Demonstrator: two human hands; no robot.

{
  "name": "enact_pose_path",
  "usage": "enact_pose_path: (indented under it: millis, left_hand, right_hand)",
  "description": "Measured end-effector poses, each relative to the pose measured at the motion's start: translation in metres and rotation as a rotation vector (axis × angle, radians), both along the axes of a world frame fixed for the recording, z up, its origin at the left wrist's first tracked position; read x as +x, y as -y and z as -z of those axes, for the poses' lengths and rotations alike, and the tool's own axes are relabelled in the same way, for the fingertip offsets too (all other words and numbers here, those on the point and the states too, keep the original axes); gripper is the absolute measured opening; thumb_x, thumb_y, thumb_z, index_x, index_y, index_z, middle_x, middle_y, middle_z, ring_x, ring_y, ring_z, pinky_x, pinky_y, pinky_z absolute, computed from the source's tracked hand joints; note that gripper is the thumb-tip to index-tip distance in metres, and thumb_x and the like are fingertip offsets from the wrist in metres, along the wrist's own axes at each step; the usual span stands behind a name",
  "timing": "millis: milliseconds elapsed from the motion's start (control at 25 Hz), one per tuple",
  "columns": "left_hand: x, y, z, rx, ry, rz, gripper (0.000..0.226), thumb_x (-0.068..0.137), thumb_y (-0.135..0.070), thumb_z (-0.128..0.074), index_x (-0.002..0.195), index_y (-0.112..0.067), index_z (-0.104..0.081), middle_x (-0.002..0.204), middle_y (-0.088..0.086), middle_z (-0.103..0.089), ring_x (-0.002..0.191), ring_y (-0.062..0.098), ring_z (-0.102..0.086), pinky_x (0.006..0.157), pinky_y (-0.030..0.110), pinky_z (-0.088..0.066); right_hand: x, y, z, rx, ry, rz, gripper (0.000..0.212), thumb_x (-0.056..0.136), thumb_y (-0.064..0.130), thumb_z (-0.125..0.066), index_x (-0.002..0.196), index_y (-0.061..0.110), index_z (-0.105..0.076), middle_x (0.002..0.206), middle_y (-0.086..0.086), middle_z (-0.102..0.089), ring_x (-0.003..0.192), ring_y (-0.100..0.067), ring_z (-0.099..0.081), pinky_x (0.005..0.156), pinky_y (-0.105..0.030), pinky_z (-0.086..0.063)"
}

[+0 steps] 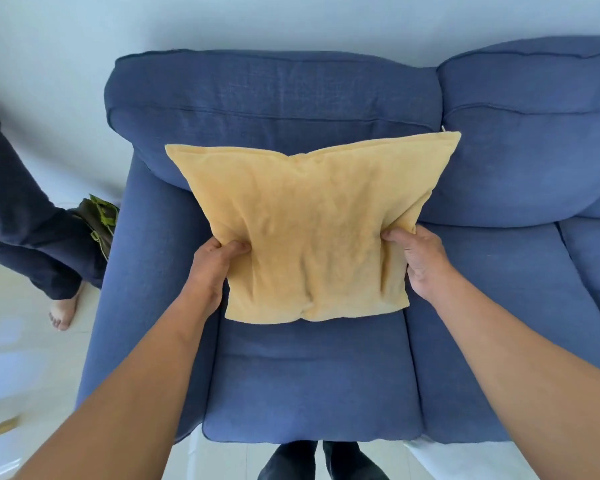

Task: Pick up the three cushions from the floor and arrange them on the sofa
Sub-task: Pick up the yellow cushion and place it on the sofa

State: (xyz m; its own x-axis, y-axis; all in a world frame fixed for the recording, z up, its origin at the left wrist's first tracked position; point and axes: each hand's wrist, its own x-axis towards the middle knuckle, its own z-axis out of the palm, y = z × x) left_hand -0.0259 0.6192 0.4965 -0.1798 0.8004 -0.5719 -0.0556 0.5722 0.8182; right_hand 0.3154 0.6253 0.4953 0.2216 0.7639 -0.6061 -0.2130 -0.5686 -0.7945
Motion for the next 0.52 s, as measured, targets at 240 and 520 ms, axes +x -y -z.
enact_pose_path:
  millis: [240,520]
  left_hand:
    - [-0.017,-0.050,0.046,-0.005,-0.098,0.018,0.041,0.078,-0.007,-0.080,0.118,-0.016,-0.074,0.109,-0.001,-0.083,0.100,0.016,-0.078,0.080,0.029,-0.059]
    - [-0.015,-0.084,0.079,-0.096,-0.197,0.058,0.052,0.081,-0.005,-0.076,0.131,-0.015,-0.065,0.116,-0.002,-0.077,0.106,0.016,-0.071,0.082,0.028,-0.059]
  right_hand:
    - [-0.013,-0.047,0.041,-0.020,0.095,0.020,0.033,0.070,0.009,-0.082,0.099,0.023,-0.076,0.099,0.004,-0.083,0.101,-0.021,-0.075,0.083,-0.037,-0.058]
    - [-0.027,-0.074,0.067,-0.127,0.181,0.011,0.036,0.081,0.000,-0.074,0.113,0.015,-0.066,0.113,-0.004,-0.074,0.095,-0.019,-0.068,0.072,-0.032,-0.053]
